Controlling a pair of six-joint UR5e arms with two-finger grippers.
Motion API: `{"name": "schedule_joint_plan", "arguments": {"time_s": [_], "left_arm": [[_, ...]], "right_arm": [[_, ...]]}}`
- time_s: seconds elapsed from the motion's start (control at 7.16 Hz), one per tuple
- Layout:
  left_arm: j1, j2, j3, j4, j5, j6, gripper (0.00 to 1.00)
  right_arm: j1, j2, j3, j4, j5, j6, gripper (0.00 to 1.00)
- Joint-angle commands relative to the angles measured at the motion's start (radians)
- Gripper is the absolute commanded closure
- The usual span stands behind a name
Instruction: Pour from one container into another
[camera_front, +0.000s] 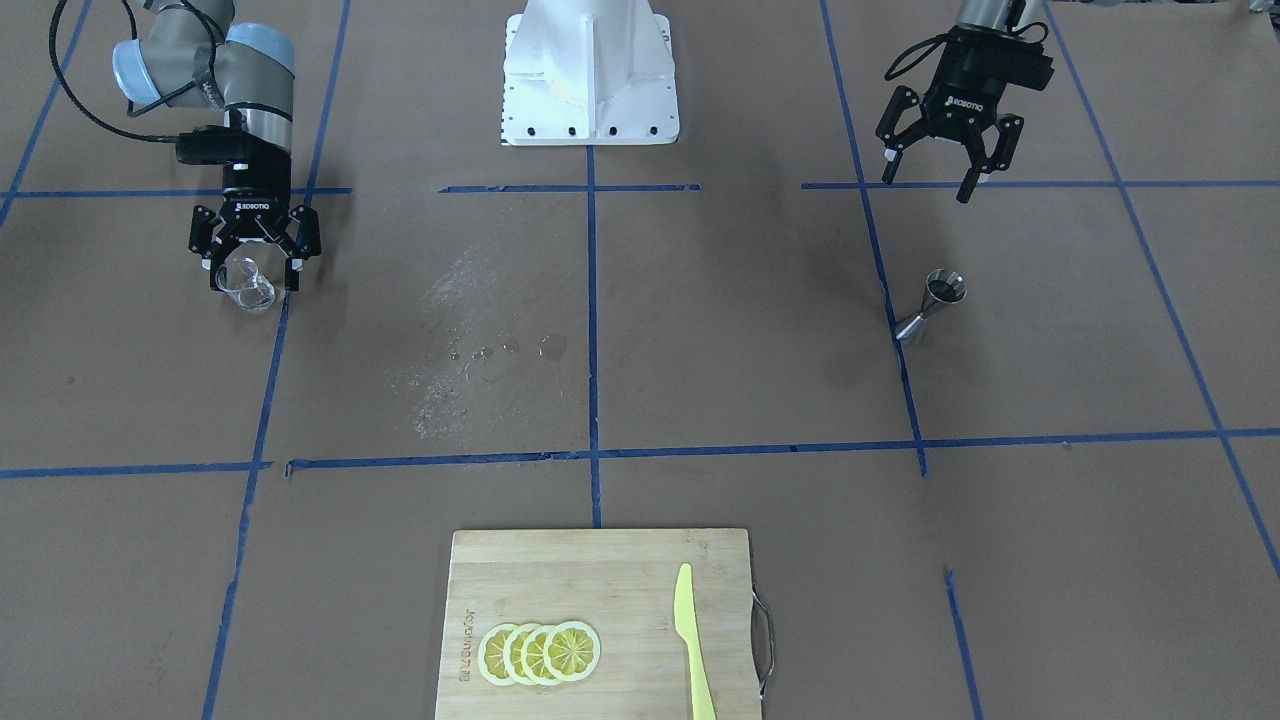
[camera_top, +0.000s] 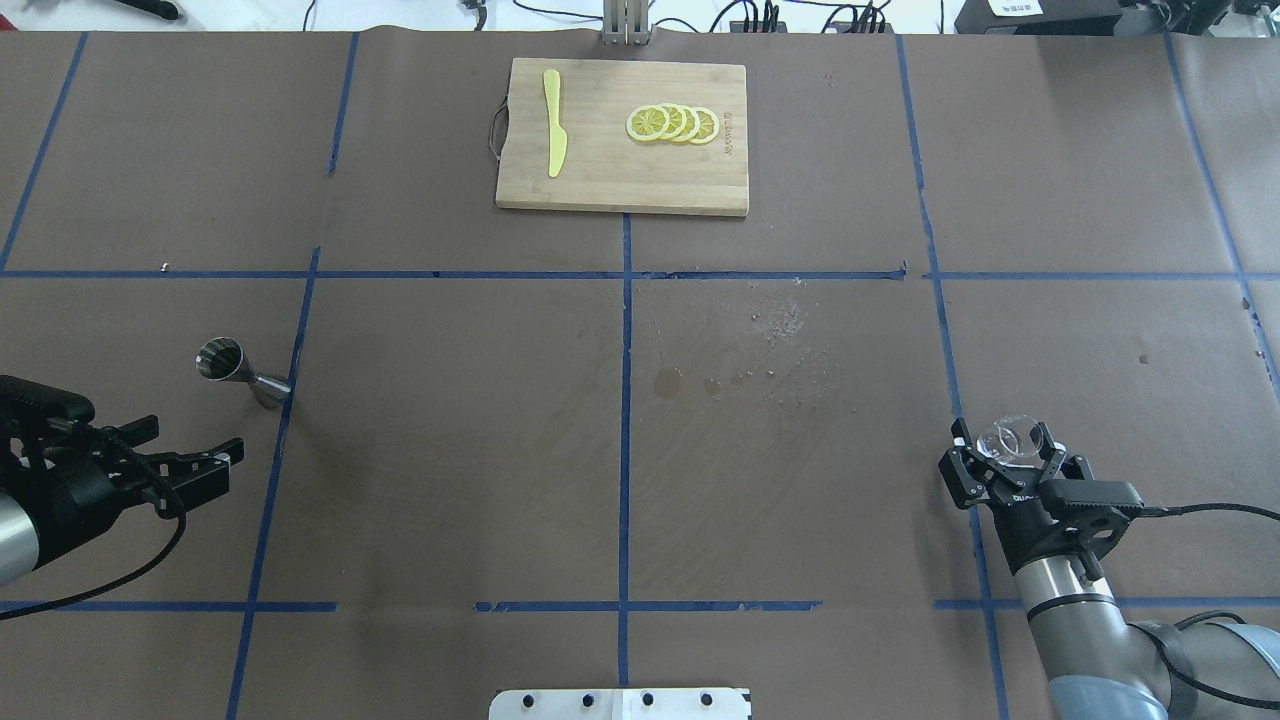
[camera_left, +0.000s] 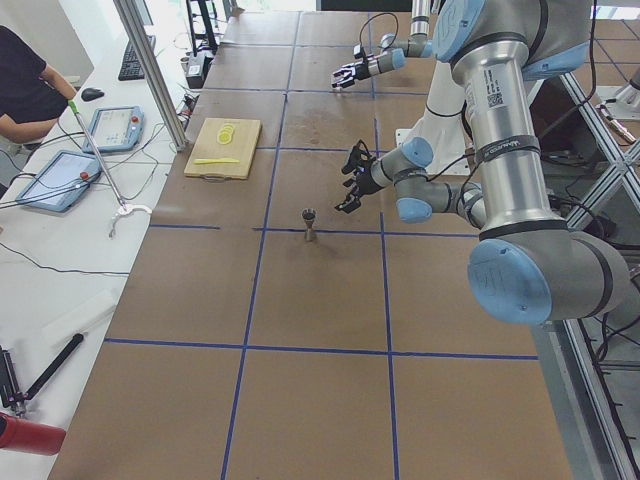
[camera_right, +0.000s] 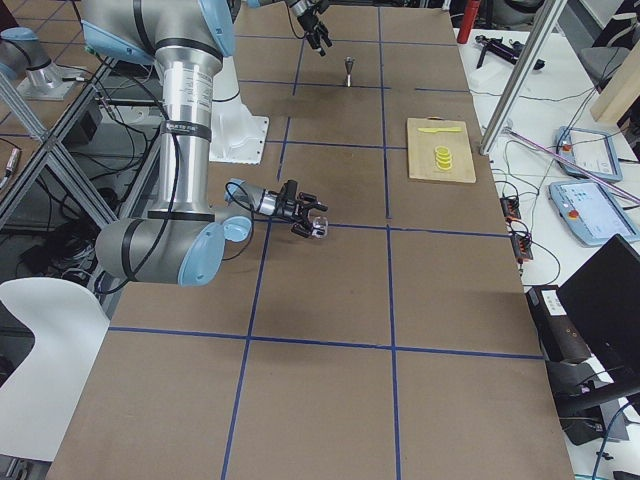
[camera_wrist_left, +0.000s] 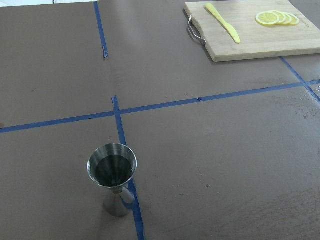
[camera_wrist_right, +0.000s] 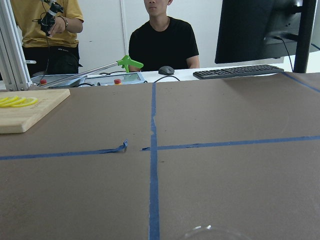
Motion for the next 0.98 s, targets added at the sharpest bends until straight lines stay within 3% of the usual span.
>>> {"name": "schedule_joint_plan", "arguments": {"time_s": [0.0, 0.14, 0.56, 0.84], "left_arm": [[-0.003, -0.003, -0.002, 0.000, -0.002, 0.000, 0.00], [-0.003, -0.006, -0.002, 0.000, -0.001, 0.000, 0.00], [-0.003, -0.007, -0.003, 0.000, -0.001, -0.002, 0.00], [-0.003, -0.007, -0.005, 0.000, -0.002, 0.000, 0.00]], "right_arm": [[0.001, -0.008, 0.004, 0.005, 0.036, -0.026, 0.00], [0.003, -0.013, 0.016, 0.005, 0.059, -0.050, 0.00], [0.001, -0.142, 0.176, 0.002, 0.169, -0.061, 0.00], [-0.009, -0.178, 0.181, -0.007, 0.282, -0.063, 0.00]]}}
